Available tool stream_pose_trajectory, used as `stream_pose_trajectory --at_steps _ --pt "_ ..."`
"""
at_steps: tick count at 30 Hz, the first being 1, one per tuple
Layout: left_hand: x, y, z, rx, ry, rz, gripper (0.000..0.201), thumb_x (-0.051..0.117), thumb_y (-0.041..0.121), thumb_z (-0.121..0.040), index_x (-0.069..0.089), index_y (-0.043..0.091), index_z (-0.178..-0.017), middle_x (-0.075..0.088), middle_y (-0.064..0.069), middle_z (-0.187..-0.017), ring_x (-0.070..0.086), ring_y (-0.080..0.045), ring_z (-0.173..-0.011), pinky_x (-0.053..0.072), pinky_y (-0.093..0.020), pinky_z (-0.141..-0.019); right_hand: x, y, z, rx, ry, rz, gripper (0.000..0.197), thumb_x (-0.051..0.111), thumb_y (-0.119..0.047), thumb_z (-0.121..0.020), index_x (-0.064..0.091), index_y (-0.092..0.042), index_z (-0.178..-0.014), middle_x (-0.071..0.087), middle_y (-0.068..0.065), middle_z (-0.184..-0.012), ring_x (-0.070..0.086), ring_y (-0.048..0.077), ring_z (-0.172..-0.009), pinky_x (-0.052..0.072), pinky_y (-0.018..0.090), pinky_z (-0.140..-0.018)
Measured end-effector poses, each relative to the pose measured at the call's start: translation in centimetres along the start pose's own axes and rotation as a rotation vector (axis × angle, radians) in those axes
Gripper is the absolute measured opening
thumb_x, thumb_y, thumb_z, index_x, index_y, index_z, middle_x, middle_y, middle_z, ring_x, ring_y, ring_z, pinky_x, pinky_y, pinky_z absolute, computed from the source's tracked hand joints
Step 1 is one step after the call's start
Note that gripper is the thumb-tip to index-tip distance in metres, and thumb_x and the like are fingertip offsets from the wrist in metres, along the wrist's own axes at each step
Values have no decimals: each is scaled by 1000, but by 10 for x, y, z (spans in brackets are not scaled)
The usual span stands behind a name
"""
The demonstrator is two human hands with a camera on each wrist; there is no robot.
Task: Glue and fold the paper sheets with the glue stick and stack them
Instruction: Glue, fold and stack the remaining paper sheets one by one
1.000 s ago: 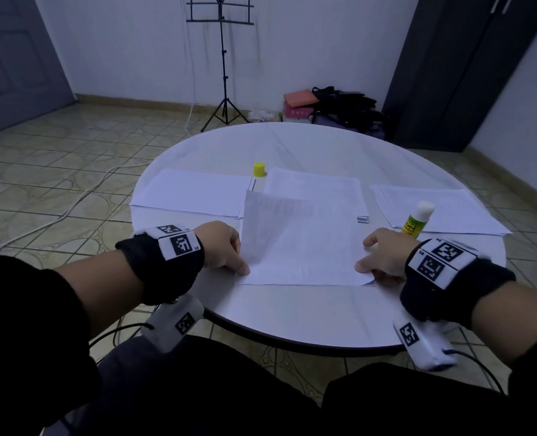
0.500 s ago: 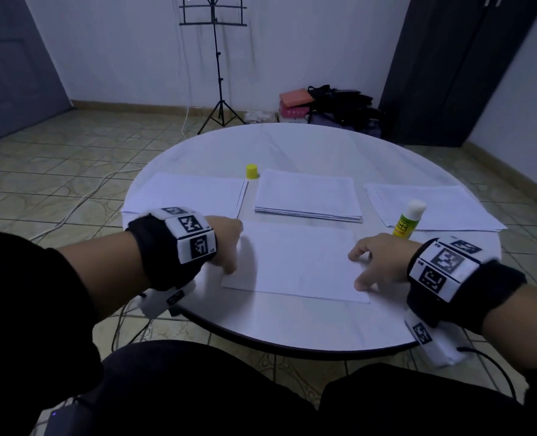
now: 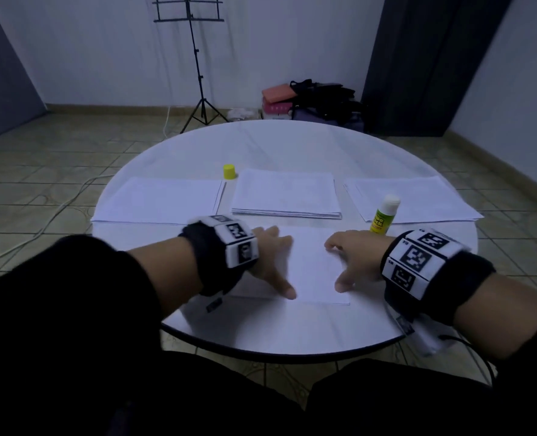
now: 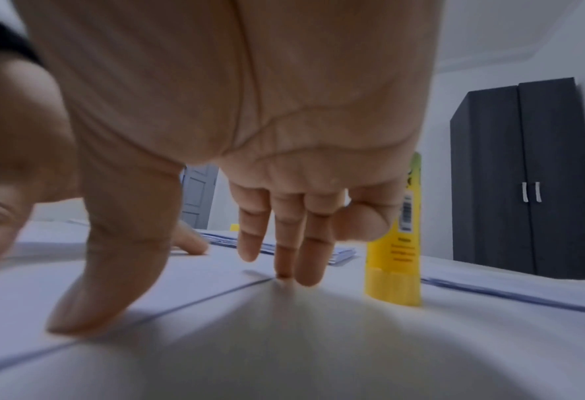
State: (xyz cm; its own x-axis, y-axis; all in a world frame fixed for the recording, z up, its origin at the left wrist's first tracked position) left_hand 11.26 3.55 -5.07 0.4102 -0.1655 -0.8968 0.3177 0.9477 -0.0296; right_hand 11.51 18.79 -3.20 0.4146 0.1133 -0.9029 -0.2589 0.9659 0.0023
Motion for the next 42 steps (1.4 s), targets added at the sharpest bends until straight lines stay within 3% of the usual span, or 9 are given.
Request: stream_pose_trajectory --at_steps 4,6,9,11,17,23,28,38,42 --pt "9 -54 28 -61 -53 -48 111 70 72 -62 19 22 -147 20 3 -153 25 -20 -141 23 -48 -112 -2 -4 -5 11 -41 101 76 74 -33 -75 36 -22 -139 40 2 -137 44 22 -123 44 29 -94" --pt "11 -68 39 -56 -84 -42 109 72 67 -65 17 23 -149 17 6 -155 21 -17 -143 22 -47 -113 -6 -11 -8 42 -91 153 66 73 -32 -75 44 -19 -133 46 3 -131 49 22 -118 46 29 -89" --pt "12 -73 43 -33 -88 -16 105 73 63 -67 20 23 -149 20 7 -153 23 -19 -142 24 -47 -112 -16 -36 -10 22 -83 209 18 65 -29 -80 59 -14 -89 57 2 -95 57 20 -88 44 21 -62" --pt "12 -73 41 -28 -67 -5 103 74 63 -65 25 24 -147 24 7 -151 26 -21 -140 26 -45 -111 -20 -61 -15 -46 3 252 21 64 -34 -79 60 -13 -79 54 3 -85 60 25 -92 47 21 -68" --pt "12 -74 39 -52 8 -31 105 76 65 -60 26 31 -146 24 6 -150 25 -21 -140 22 -40 -112 -3 -125 -34 -291 58 124 71 72 -49 -73 47 -20 -132 47 3 -130 43 25 -121 42 36 -96" --pt "19 -85 40 -64 -22 -43 115 73 70 -58 12 33 -148 14 5 -156 11 -18 -145 14 -42 -115 -5 -74 -30 -267 -50 161 98 79 -54 -65 31 -16 -143 36 5 -141 33 25 -132 26 35 -112" --pt "21 -95 40 -74 -85 -135 136 72 74 -55 -4 16 -151 -3 7 -159 0 -17 -147 11 -45 -118 2 -18 -10 -156 -140 141 113 82 -46 -65 13 -17 -150 22 3 -150 21 23 -140 21 34 -115" --pt "22 -95 38 -74 -141 -162 140 76 69 -56 -9 11 -151 -11 0 -160 -8 -16 -147 4 -42 -118 1 -10 -10 -80 -139 207 117 86 -47 -57 18 -12 -145 24 4 -150 27 26 -135 28 42 -110" --pt "18 -93 41 -96 -130 -93 138 80 63 -57 -7 12 -151 -6 1 -160 -5 -15 -147 5 -42 -118 2 -10 -13 -77 -153 176 133 88 -43 -55 -1 -20 -150 18 0 -153 23 24 -139 27 39 -110"
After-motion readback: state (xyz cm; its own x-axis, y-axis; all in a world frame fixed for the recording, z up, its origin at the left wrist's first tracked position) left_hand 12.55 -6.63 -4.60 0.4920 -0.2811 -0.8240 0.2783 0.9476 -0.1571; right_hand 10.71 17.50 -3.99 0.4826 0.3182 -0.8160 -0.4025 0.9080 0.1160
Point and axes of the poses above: each hand's wrist, its own z-axis away from the middle knuckle, its own x-axis out of the palm, y = z × x, the point moved 5 cm from there along -z, towards the middle knuckle
